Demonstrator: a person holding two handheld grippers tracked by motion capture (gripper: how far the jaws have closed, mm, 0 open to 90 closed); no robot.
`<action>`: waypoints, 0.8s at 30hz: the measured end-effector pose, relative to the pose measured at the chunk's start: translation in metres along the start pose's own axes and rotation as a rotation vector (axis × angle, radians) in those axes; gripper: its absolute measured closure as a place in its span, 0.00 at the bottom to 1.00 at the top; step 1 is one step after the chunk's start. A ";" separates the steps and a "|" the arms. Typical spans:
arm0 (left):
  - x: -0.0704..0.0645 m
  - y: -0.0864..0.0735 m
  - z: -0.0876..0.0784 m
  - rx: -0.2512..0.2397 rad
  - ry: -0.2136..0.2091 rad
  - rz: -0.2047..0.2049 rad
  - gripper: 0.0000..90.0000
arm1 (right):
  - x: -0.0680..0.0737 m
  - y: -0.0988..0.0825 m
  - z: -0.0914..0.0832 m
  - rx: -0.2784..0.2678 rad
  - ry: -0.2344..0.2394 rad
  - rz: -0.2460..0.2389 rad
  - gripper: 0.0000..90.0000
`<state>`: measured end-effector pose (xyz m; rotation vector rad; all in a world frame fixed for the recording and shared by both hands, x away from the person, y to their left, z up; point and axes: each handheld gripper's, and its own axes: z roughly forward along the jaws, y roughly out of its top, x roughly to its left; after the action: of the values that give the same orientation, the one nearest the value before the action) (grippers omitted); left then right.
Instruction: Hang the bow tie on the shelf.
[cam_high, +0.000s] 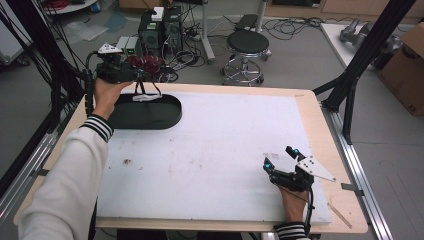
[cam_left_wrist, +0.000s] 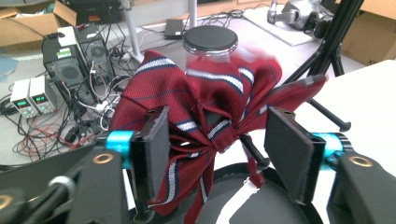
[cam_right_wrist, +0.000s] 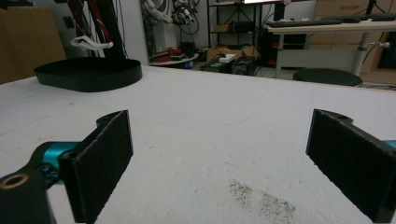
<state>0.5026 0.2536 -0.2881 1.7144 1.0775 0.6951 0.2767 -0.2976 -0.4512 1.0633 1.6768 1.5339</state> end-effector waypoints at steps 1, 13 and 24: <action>0.000 0.001 -0.002 -0.010 -0.010 -0.002 0.38 | 0.000 0.000 0.000 0.000 0.000 0.000 0.07; -0.001 -0.009 -0.048 -0.152 -0.083 0.024 0.14 | 0.001 0.000 0.000 0.005 0.001 0.006 0.07; -0.003 -0.040 -0.092 -0.175 -0.170 0.067 0.07 | 0.001 0.000 0.000 0.005 -0.001 0.008 0.07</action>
<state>0.4112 0.2960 -0.2906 1.6323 0.8210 0.6526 0.2759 -0.2969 -0.4511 1.0745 1.6782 1.5351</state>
